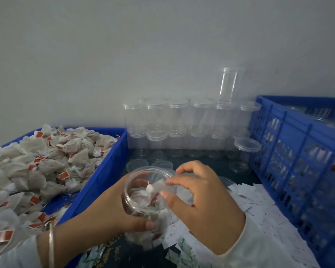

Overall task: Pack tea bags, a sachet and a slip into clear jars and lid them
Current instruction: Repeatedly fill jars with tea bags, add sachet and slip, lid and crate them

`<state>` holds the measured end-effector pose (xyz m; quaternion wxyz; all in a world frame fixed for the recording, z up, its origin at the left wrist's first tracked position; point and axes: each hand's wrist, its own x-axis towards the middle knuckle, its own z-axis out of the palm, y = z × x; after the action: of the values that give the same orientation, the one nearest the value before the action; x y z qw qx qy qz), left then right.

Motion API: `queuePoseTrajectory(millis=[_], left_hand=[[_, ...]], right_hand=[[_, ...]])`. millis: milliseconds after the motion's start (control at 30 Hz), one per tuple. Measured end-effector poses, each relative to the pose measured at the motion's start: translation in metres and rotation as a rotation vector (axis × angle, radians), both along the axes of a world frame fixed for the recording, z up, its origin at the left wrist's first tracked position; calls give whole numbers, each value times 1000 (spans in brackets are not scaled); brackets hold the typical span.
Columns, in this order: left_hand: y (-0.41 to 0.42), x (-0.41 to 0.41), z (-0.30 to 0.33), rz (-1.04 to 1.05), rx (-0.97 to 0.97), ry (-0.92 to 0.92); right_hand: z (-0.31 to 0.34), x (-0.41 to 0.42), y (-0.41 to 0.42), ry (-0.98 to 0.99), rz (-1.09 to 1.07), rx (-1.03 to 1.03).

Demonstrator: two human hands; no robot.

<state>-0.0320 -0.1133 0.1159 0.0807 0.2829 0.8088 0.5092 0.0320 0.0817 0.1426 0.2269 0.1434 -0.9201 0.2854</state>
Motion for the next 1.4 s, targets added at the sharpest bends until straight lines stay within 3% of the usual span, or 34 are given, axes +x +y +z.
queuePoseTrajectory(millis=[167,367,500,800,967,1100,1267,1400], left_hand=[[31,8,23,-31,84,78],[93,11,54,-172,189,176],[143,8,67,-240,206,125],[244,13,104,-418,286,115],[290,7,131,-318,380,186],[332,-3,141,-171,425,179],[370,-18,115,-60,442,115],[393,-10,85,-85,342,69]], right_hand=[[24,25,25,109,176,151],[57,53,71,326,57,281],[76,70,111,363,-20,407],[100,92,191,421,-204,411],[134,87,229,467,-318,424],[164,72,268,491,-453,310],[189,42,326,510,-641,238],[189,3,372,374,-780,217]])
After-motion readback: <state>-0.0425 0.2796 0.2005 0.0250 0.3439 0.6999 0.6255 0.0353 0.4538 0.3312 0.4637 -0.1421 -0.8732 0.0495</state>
